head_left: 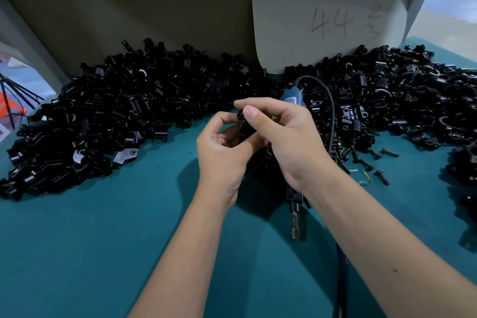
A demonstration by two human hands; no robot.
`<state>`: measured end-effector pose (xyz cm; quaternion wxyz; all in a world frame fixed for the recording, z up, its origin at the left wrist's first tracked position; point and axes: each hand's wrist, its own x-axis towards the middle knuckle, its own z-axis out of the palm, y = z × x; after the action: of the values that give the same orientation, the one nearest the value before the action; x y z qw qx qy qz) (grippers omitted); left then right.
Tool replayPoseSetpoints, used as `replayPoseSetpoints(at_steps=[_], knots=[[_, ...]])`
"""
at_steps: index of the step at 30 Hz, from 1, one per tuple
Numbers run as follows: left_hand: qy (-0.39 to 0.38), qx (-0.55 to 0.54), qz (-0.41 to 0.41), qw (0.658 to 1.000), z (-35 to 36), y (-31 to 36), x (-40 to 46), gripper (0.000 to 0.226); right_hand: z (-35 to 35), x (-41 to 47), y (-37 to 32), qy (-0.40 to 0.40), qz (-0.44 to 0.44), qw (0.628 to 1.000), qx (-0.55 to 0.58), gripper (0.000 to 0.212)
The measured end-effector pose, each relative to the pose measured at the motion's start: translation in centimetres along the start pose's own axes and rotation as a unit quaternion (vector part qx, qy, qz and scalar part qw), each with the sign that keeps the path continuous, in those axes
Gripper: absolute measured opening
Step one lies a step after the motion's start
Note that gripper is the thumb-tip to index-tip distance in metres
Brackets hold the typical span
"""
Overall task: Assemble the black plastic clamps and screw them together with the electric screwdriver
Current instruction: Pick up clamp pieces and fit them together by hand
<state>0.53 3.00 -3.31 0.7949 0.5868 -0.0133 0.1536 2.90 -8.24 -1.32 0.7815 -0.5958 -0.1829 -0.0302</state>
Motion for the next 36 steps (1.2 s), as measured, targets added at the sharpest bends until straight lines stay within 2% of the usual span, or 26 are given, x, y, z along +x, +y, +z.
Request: replayPoseSetpoints(at_steps=[4, 7, 9, 11, 14, 20, 23, 28, 34, 36], knots=[[-0.006, 0.013, 0.007, 1.0, -0.1, 0.0, -0.1, 0.031, 0.7, -0.2, 0.2, 0.07, -0.004, 0.998, 0.012, 0.012], [-0.017, 0.036, 0.012, 0.999, 0.3, -0.3, -0.3, 0.029, 0.9, -0.2, 0.3, 0.11, -0.002, 0.994, 0.012, 0.025], [-0.015, 0.033, 0.009, 0.999, 0.4, -0.5, -0.3, 0.029, 0.6, -0.1, 0.3, 0.091, -0.005, 0.996, 0.01, 0.024], [-0.002, -0.004, -0.003, 1.0, 0.1, -0.3, -0.1, 0.031, 0.1, -0.1, 0.3, 0.03, 0.008, 0.999, 0.03, 0.002], [-0.004, -0.034, -0.005, 0.999, -0.7, 0.0, 0.3, 0.033, -0.2, -0.1, 0.4, -0.011, 0.007, 1.0, 0.028, 0.017], [-0.008, -0.003, 0.004, 1.0, -0.7, 0.0, 0.2, 0.032, 0.4, -0.1, 0.7, 0.068, -0.011, 0.997, -0.016, 0.012], [0.016, -0.047, -0.026, 0.998, -0.3, 0.0, 0.1, 0.034, 0.6, -0.2, 0.6, 0.07, -0.013, 0.997, -0.039, 0.008], [0.001, -0.143, -0.07, 0.987, -0.6, 0.7, 0.0, 0.034, 0.2, 0.0, 0.4, 0.083, 0.038, 0.996, -0.002, 0.021], [-0.018, -0.15, -0.086, 0.985, -0.5, 0.6, -0.3, 0.031, 0.0, 0.2, -0.1, 0.097, 0.032, 0.995, -0.004, 0.008], [-0.024, -0.144, -0.092, 0.985, -0.5, 0.5, -0.3, 0.031, -0.1, 0.2, 0.0, 0.108, 0.025, 0.994, -0.004, 0.011]])
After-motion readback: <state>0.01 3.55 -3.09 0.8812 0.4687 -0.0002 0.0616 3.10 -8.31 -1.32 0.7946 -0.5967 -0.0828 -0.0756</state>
